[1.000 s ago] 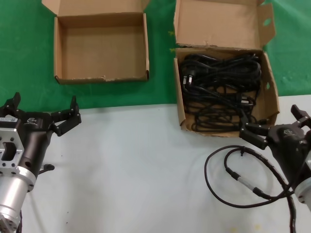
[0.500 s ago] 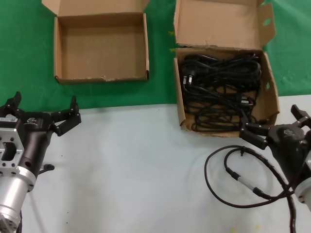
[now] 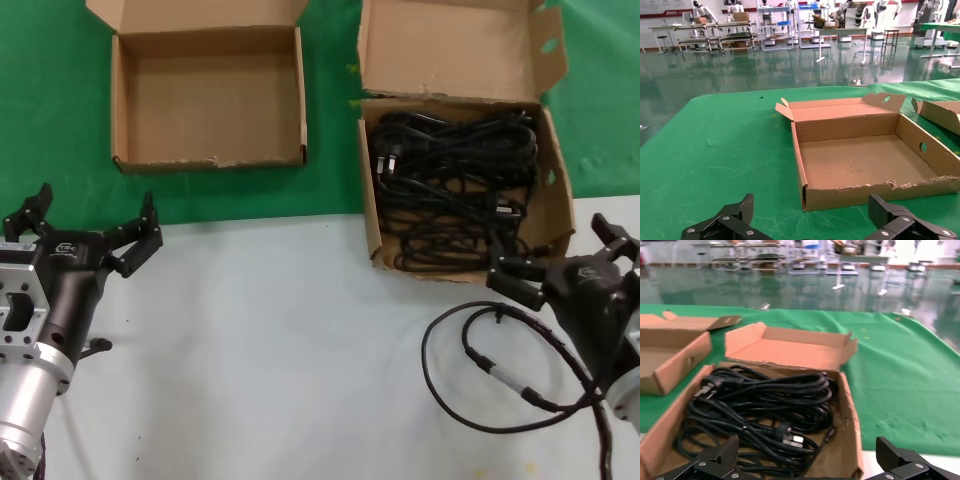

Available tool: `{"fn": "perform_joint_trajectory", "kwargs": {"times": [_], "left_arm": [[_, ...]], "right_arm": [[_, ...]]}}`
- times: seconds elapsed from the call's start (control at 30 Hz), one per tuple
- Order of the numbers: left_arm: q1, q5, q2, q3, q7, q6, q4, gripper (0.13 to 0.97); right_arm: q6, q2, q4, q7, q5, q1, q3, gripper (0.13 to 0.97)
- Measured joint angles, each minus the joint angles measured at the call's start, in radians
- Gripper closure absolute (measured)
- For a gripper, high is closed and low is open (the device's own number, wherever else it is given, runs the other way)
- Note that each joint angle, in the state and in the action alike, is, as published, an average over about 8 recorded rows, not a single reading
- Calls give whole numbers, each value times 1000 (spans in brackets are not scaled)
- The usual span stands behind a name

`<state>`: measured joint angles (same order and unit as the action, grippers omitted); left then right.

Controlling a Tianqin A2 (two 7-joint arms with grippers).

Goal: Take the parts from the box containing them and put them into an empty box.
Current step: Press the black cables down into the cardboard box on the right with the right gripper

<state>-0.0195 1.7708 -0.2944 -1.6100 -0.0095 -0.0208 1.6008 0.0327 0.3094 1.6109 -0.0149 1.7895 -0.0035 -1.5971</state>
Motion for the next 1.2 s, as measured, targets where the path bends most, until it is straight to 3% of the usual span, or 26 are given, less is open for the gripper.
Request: {"fn": "perform_joint_trajectory", "kwargs": {"times": [0.2,0.43,0.67,0.83,1.1,1.2], "left_arm": [[0,0,0,0,0,0,0,327],[0,0,0,0,0,0,0,457],[0,0,0,0,0,0,0,645],[0,0,0,0,0,0,0,671],[0,0,0,0,0,0,0,830],[0,0,0,0,0,0,0,854]], "right_arm": [[61,101,27,-12,-54,14,-34,129],[208,307,68,6,-242,88,-108,129],[414,459,88,-15,-401,233,-185,129],[534,491,58,-48,-470,371,-244,129],[656,459,-56,-155,-552,581,-340,129],[675,435,-99,-184,-586,640,-366,129]]}}
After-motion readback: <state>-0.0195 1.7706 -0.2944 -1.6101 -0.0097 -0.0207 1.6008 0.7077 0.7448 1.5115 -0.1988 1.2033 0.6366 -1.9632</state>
